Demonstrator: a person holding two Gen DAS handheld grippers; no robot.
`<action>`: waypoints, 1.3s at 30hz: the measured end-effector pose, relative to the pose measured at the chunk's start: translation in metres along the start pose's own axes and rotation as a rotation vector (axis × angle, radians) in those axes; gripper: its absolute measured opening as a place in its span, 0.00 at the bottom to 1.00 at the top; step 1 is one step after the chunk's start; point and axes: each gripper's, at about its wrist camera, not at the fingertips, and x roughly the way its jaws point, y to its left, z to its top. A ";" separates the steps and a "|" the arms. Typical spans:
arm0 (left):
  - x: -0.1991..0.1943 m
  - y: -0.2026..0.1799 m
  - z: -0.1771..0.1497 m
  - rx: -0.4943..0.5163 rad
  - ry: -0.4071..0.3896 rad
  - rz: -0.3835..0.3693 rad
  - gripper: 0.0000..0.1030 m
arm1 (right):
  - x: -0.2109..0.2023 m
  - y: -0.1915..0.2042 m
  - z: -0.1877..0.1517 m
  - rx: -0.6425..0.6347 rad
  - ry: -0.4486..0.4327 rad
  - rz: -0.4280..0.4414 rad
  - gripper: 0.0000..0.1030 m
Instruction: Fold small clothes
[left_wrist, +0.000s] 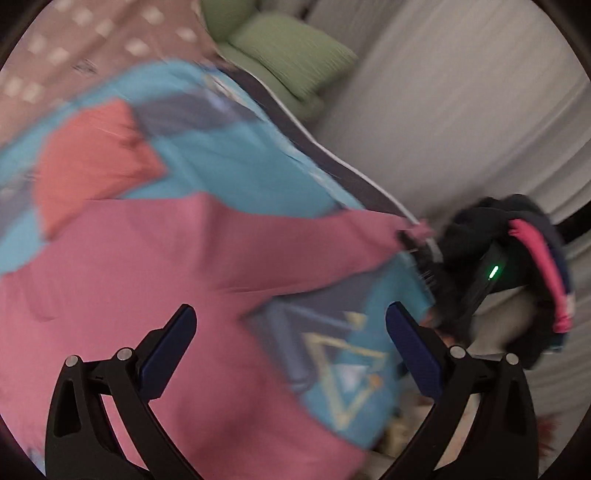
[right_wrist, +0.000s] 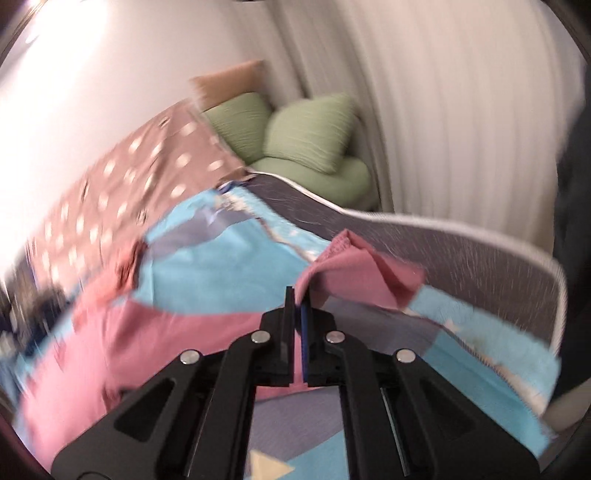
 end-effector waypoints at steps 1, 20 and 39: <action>0.011 -0.005 0.009 -0.001 0.018 -0.041 0.99 | -0.004 0.016 -0.003 -0.057 -0.011 0.003 0.02; 0.066 0.100 -0.030 -0.345 0.132 -0.344 0.99 | -0.029 0.220 -0.148 -1.180 -0.092 -0.070 0.02; 0.071 0.108 -0.053 -0.361 0.116 -0.360 0.99 | -0.030 0.241 -0.214 -1.956 -0.279 -0.289 0.02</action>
